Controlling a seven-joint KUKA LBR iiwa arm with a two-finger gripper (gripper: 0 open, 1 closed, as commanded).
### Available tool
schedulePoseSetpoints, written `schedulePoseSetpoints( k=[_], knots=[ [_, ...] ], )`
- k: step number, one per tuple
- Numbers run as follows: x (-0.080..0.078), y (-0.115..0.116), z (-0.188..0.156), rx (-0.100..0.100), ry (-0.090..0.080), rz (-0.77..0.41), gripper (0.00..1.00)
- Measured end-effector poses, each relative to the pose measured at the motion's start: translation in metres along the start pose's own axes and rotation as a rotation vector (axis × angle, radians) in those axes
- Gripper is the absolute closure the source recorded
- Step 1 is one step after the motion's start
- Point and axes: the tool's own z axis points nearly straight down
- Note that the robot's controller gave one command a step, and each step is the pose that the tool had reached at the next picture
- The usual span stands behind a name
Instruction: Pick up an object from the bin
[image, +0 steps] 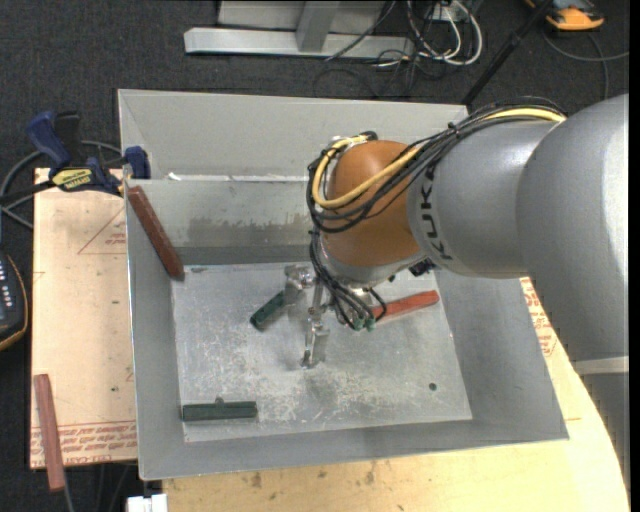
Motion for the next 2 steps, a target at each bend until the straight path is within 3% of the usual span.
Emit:
schedulePoseSetpoints(
  k=[1, 2],
  knots=[
    [-0.0674, 0.0354, 0.0352, -0.001, -0.003, -0.086, 0.00],
    [-0.0674, 0.0337, 0.0325, -0.001, -0.003, -0.083, 1.00]
  ],
)
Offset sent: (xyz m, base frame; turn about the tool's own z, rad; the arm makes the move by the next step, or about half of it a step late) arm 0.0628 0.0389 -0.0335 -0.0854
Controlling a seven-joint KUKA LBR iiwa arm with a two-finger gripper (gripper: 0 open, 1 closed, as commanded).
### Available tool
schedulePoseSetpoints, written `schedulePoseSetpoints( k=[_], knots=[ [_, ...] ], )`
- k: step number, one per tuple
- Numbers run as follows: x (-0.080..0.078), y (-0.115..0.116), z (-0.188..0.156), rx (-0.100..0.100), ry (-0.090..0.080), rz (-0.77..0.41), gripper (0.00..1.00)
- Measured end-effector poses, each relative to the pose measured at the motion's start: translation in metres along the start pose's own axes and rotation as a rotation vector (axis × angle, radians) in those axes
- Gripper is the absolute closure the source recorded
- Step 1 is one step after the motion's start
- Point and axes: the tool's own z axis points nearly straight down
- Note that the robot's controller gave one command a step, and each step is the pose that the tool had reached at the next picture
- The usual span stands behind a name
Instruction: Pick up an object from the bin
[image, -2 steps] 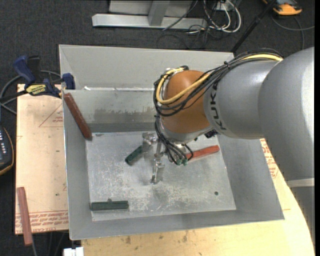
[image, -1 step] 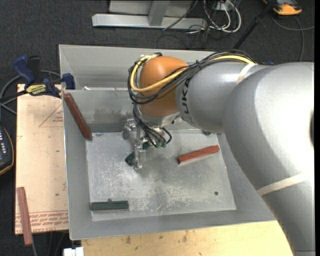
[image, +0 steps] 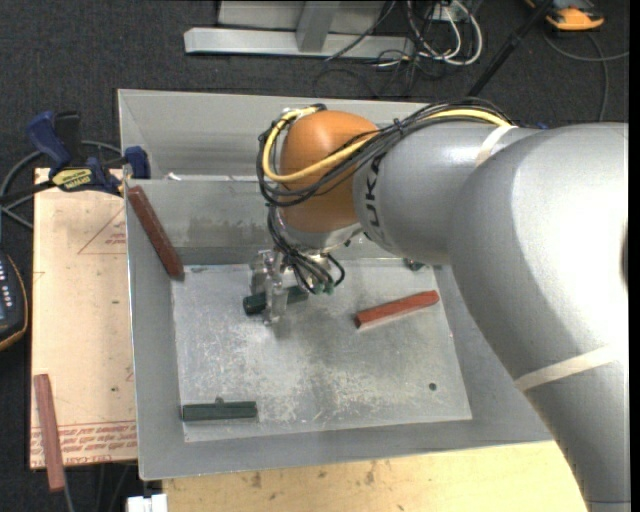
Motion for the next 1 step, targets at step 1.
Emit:
schedulePoseSetpoints(
  k=[1],
  knots=[
    [0.0183, 0.0302, -0.1320, -0.001, -0.006, 0.024, 1.00]
  ],
)
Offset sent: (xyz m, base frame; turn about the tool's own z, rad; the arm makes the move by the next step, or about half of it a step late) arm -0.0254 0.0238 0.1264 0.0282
